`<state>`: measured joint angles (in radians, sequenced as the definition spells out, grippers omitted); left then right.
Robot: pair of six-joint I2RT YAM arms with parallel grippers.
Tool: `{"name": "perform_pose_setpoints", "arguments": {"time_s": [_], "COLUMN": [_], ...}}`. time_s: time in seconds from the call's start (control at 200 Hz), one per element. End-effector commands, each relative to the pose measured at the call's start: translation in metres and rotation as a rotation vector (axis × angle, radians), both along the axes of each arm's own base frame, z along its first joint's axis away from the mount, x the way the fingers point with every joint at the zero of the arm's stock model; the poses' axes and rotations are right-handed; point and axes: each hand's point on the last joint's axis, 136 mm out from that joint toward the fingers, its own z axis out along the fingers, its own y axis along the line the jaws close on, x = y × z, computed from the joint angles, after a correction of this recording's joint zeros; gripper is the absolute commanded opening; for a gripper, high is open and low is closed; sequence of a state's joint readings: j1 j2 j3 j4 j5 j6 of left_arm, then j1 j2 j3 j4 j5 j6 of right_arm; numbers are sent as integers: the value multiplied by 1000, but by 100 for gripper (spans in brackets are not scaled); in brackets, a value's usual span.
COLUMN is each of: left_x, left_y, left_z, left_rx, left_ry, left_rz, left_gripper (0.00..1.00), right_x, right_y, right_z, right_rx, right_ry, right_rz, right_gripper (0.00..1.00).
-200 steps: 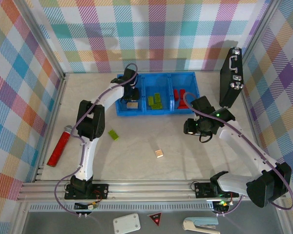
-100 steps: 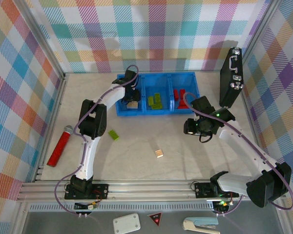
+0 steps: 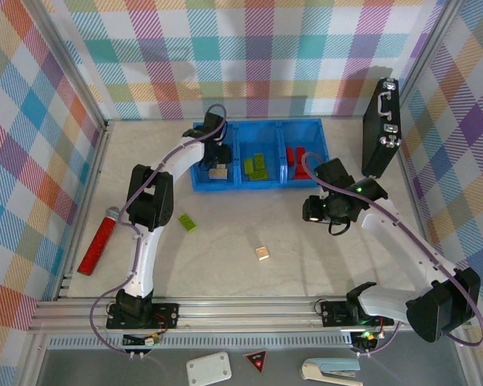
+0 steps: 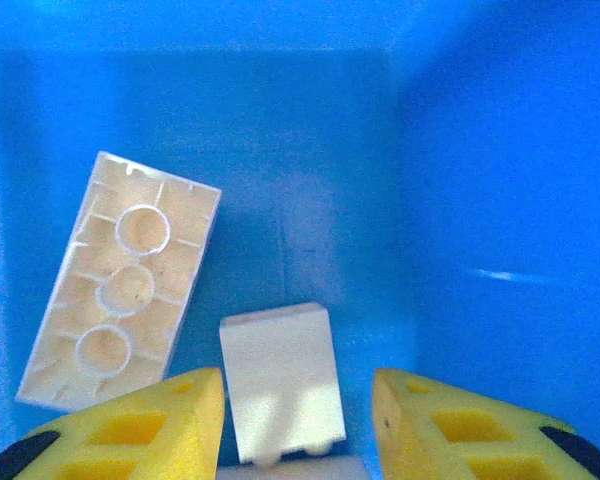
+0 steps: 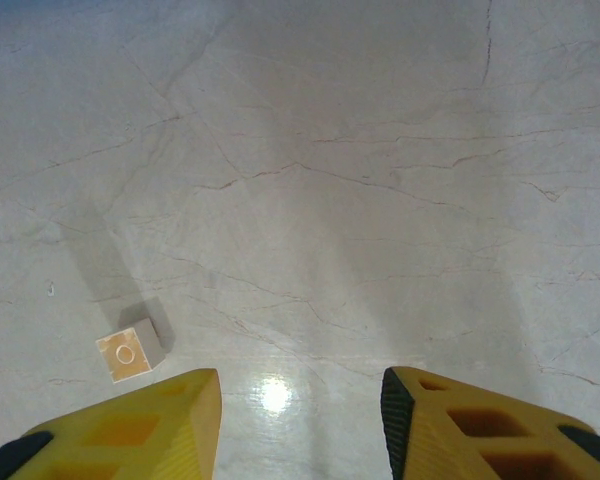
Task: Sort the legos into containers by color
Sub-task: Place the lego in the container, then pick up the lego from the middle-left of the table.
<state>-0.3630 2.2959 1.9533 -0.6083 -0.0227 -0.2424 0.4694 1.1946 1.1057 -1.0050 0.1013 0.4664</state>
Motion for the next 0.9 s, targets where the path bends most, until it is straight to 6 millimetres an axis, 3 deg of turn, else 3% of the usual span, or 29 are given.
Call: {"name": "perform_pose_setpoints", "arguments": {"time_s": [0.0, 0.35, 0.695, 0.895], "left_x": [-12, -56, -115, -155], "left_y": [5, 11, 19, -3], "left_z": [46, 70, 73, 68], "left_rx": [-37, -60, -70, -70], "left_ry": [-36, -14, 34, 65], "left_rz": [6, 11, 21, -24], "left_gripper": [43, 43, 44, 45], "right_x": [7, 9, 0, -3], "right_y": [7, 8, 12, 12], "right_z": [11, 4, -12, -17], "right_rx": [22, -5, 18, 27], "right_ry": [-32, -17, 31, 42], "right_rz": [34, 71, 83, 79], "right_gripper": [48, 50, 50, 50]}}
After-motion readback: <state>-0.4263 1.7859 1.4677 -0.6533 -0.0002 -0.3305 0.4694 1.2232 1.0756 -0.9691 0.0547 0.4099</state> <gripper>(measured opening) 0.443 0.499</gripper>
